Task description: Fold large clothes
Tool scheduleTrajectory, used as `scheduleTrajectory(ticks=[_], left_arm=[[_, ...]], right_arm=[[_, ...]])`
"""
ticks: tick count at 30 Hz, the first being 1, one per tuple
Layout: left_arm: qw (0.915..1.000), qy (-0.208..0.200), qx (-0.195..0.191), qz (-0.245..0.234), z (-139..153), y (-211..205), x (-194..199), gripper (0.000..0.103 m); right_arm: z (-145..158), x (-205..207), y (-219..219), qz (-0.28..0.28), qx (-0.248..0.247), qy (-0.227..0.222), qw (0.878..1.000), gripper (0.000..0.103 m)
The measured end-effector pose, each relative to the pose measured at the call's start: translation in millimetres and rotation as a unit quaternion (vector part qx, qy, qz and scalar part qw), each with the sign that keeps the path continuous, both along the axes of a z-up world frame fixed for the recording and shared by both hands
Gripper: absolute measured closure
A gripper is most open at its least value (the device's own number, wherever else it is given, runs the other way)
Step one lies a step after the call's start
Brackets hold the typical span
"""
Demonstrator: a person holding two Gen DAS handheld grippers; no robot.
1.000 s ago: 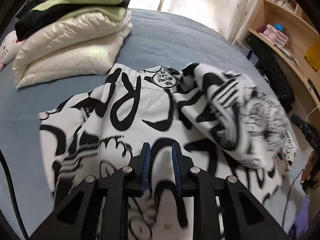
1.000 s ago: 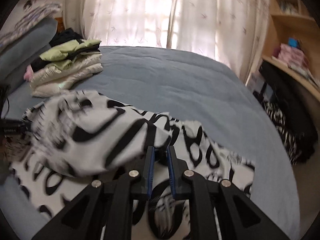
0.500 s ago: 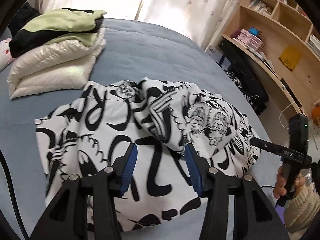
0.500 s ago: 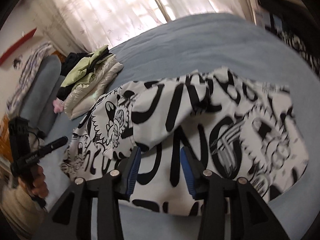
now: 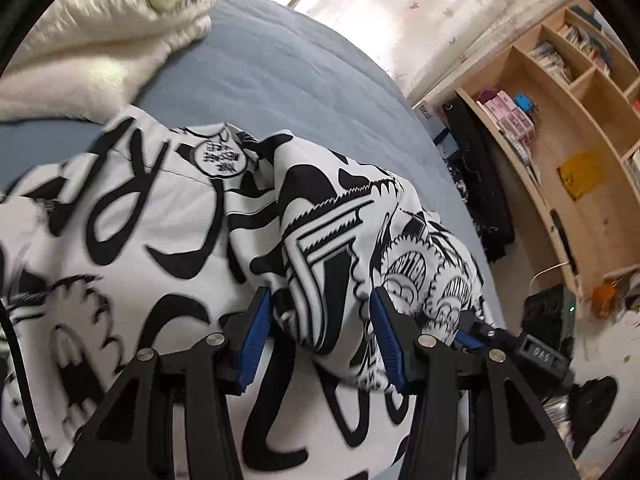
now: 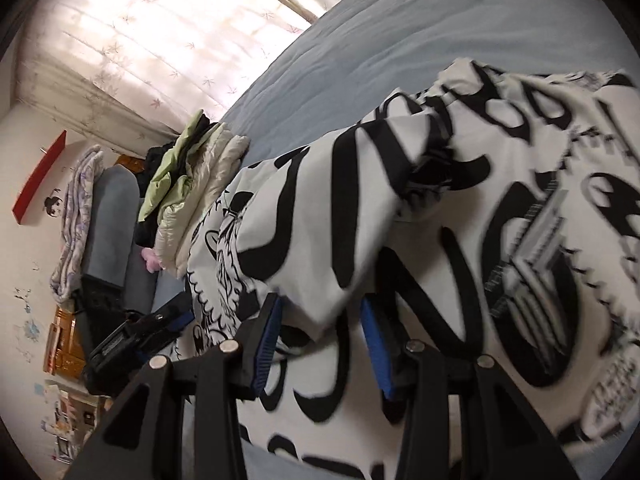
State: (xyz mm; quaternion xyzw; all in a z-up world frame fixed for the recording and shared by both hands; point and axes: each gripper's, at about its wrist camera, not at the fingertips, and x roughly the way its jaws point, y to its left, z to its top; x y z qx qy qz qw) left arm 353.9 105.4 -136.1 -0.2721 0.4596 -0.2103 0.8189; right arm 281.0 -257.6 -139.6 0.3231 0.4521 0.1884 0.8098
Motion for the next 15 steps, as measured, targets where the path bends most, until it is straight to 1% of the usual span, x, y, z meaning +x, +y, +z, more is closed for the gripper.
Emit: scheduleTrajectory(ticks=[1, 2, 3, 4, 5, 7, 9, 10, 12, 13, 14, 15], left_arm=[[1.0000, 0.003, -0.008, 0.002, -2.6, -1.1, 5.4, 0.056], [0.9999, 0.006, -0.015, 0.003, -3.7, -2.0, 9.5, 0.072], [0.9997, 0.007, -0.022, 0.009, -2.9, -3.3, 14.4, 0.093], [0.9996, 0.007, -0.026, 0.011, -2.0, -4.5, 17.3, 0.094], [0.9993, 0.005, -0.030, 0.020, 2.6, -5.6, 19.5, 0.095], [0.9990, 0.003, -0.021, 0.038, 18.4, -11.1, 19.9, 0.096], [0.9991, 0.012, -0.018, 0.038, 30.2, -17.9, 15.7, 0.098], [0.9992, 0.014, -0.008, 0.036, 38.0, -23.7, 9.8, 0.098], [0.9993, 0.012, 0.018, 0.032, 49.2, -33.3, -3.3, 0.098], [0.9988, 0.010, 0.039, 0.029, 53.0, -39.4, -12.6, 0.098], [0.9982, 0.009, 0.053, 0.027, 53.8, -42.6, -18.0, 0.098], [0.9966, 0.008, 0.080, 0.021, 51.3, -49.1, -27.2, 0.098]], right_arm=[[-0.5, 2.7, 2.4, -0.002, 0.000, -0.008, 1.000, 0.062], [0.8, 5.5, 5.2, -0.001, -0.002, -0.018, 1.000, 0.065], [3.5, 7.9, 7.6, 0.001, -0.004, -0.029, 1.000, 0.071], [8.3, 11.0, 10.1, 0.005, -0.011, -0.040, 0.999, 0.090], [15.9, 15.5, 14.1, 0.010, -0.020, -0.049, 0.999, 0.098], [31.2, 17.2, 12.9, 0.006, -0.017, -0.065, 0.998, 0.099], [50.9, 14.1, 5.8, -0.003, -0.001, -0.083, 0.997, 0.100], [59.0, 11.4, 0.6, -0.011, 0.008, -0.086, 0.996, 0.100], [66.1, 6.7, -9.3, -0.018, 0.031, -0.079, 0.996, 0.100], [66.5, 2.4, -15.2, -0.019, 0.043, -0.069, 0.997, 0.100], [64.0, -2.0, -18.1, -0.019, 0.042, -0.060, 0.997, 0.100], [59.1, -7.4, -20.3, -0.018, 0.035, -0.048, 0.998, 0.100]])
